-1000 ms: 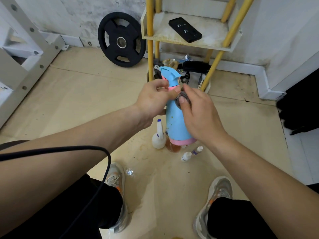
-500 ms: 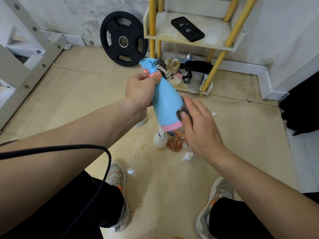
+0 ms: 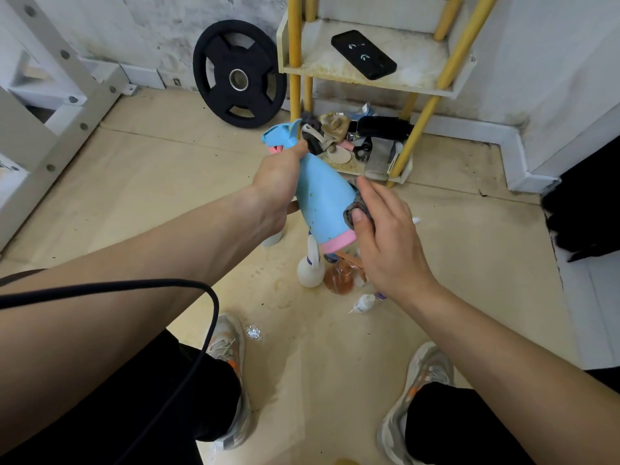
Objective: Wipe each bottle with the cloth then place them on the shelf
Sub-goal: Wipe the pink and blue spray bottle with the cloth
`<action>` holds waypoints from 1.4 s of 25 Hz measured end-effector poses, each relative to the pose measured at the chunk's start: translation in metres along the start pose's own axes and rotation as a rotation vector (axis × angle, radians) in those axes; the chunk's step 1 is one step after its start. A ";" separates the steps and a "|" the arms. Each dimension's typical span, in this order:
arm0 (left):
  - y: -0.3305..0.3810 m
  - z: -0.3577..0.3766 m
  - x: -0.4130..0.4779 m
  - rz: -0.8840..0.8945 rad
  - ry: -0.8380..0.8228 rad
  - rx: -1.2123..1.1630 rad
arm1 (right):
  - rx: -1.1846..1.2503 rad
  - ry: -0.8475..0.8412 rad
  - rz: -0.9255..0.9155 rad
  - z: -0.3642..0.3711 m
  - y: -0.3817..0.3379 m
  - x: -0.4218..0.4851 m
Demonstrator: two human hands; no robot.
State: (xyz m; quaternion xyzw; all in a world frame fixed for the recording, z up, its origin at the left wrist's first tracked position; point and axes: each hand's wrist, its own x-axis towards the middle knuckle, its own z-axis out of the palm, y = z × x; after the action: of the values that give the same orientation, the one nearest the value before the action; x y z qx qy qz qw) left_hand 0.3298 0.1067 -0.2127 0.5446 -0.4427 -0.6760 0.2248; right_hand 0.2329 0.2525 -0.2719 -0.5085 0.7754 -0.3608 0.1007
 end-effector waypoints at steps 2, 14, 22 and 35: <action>0.004 -0.004 0.000 -0.020 -0.059 0.059 | 0.068 -0.022 0.048 0.000 0.001 0.001; 0.004 -0.006 0.002 0.123 -0.064 0.092 | 0.088 -0.033 -0.015 -0.001 -0.008 -0.001; -0.007 0.003 -0.008 0.222 -0.105 0.071 | -0.053 0.060 -0.090 0.006 -0.016 -0.010; -0.037 0.013 -0.015 0.393 -0.367 0.296 | 0.360 0.076 0.291 -0.021 -0.007 0.025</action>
State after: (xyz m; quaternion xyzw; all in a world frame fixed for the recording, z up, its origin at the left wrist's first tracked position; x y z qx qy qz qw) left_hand 0.3289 0.1417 -0.2359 0.3441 -0.6662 -0.6351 0.1856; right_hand 0.2154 0.2385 -0.2466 -0.3512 0.7669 -0.4937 0.2115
